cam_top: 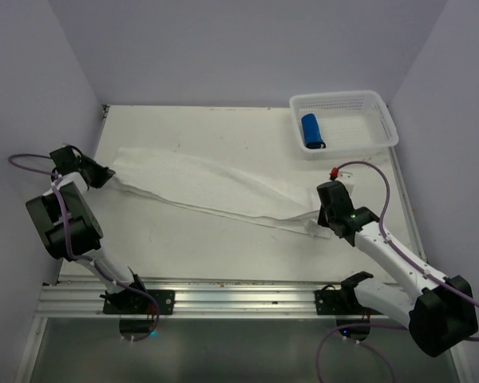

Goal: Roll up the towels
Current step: Fold the towel

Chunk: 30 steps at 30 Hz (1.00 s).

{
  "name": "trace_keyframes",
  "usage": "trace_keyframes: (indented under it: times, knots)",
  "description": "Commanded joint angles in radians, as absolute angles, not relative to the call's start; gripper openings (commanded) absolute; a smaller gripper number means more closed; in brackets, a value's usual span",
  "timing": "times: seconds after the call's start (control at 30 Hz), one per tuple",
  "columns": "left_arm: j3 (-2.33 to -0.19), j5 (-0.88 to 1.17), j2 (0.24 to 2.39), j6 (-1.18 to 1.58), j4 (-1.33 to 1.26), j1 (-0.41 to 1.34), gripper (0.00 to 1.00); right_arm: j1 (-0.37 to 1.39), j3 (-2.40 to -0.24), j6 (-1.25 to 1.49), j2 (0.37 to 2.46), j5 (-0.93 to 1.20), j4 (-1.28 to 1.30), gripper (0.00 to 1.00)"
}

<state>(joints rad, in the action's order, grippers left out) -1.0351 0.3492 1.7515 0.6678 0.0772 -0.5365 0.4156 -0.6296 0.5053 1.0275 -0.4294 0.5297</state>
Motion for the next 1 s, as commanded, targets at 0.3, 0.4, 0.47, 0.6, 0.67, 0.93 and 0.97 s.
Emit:
trace_keyframes:
  times: [0.3, 0.4, 0.47, 0.6, 0.67, 0.93, 0.97]
  knots:
    - [-1.068, 0.278, 1.752, 0.615, 0.077, -0.546, 0.57, 0.43, -0.629, 0.535, 1.058, -0.423, 0.482, 0.0]
    - [-1.072, 0.255, 1.723, 0.617, 0.095, -0.546, 0.64, 0.43, -0.634, 0.526, 1.055, -0.402, 0.476, 0.02]
    - [-1.074, 0.23, 1.683, 0.617, 0.104, -0.535, 0.65, 0.43, -0.638, 0.519, 1.054, -0.385, 0.471, 0.07]
    - [-1.071, 0.206, 1.611, 0.62, 0.109, -0.479, 0.63, 0.431, -0.664, 0.491, 1.04, -0.35, 0.454, 0.13]
    - [-1.068, 0.186, 1.572, 0.62, 0.12, -0.422, 0.62, 0.442, -0.67, 0.472, 1.013, -0.324, 0.448, 0.34]
    - [-0.993, 0.153, 1.493, 0.634, 0.074, -0.192, 0.49, 0.44, -0.598, 0.566, 0.833, -0.32, 0.388, 0.59]
    - [-0.991, 0.153, 1.496, 0.638, 0.078, -0.145, 0.45, 0.44, -0.604, 0.571, 0.833, -0.322, 0.39, 0.58]
